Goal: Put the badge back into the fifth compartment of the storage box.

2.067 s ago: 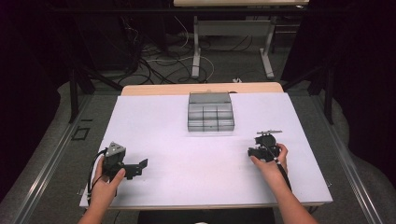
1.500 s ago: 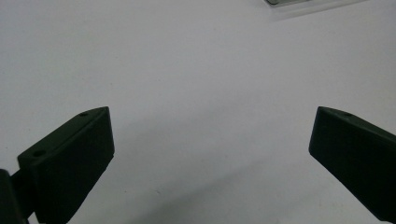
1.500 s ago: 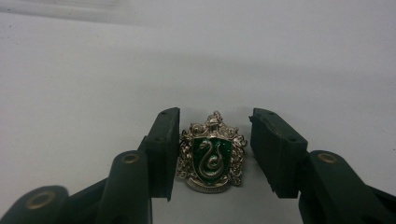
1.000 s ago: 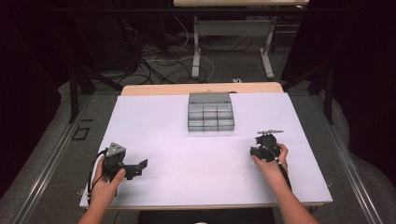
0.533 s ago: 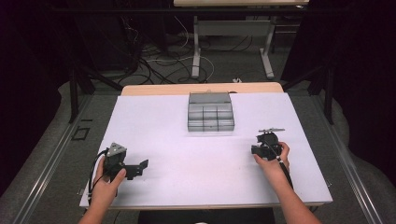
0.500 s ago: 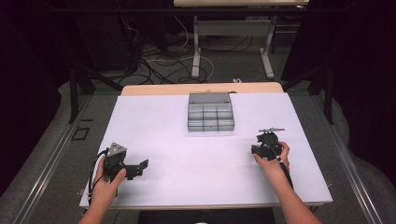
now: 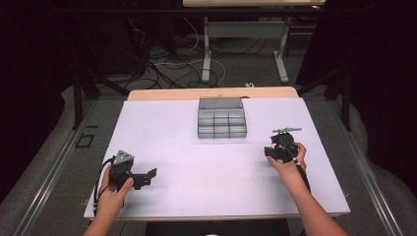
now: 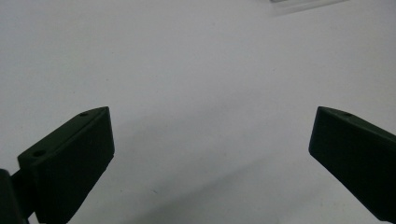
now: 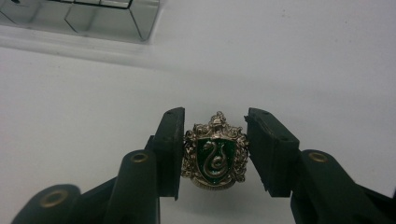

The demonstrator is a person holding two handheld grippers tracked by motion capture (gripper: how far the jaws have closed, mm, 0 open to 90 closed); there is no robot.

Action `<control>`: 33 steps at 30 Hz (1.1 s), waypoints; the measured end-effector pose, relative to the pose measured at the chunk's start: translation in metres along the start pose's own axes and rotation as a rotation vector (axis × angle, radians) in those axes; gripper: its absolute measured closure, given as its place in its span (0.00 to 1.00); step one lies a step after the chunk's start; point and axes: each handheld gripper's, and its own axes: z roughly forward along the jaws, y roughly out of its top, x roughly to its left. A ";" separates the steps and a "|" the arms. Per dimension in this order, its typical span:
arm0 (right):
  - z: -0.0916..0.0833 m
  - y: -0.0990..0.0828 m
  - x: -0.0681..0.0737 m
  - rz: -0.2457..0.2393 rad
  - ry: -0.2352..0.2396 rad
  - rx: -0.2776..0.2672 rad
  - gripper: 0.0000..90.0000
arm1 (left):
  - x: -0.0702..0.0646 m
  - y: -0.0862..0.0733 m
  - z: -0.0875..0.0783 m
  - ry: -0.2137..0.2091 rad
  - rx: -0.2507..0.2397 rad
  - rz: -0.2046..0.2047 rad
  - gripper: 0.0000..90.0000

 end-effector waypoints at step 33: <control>-0.022 0.054 0.011 -0.065 0.075 0.004 0.63 | 0.001 0.000 0.000 0.004 -0.004 0.010 0.00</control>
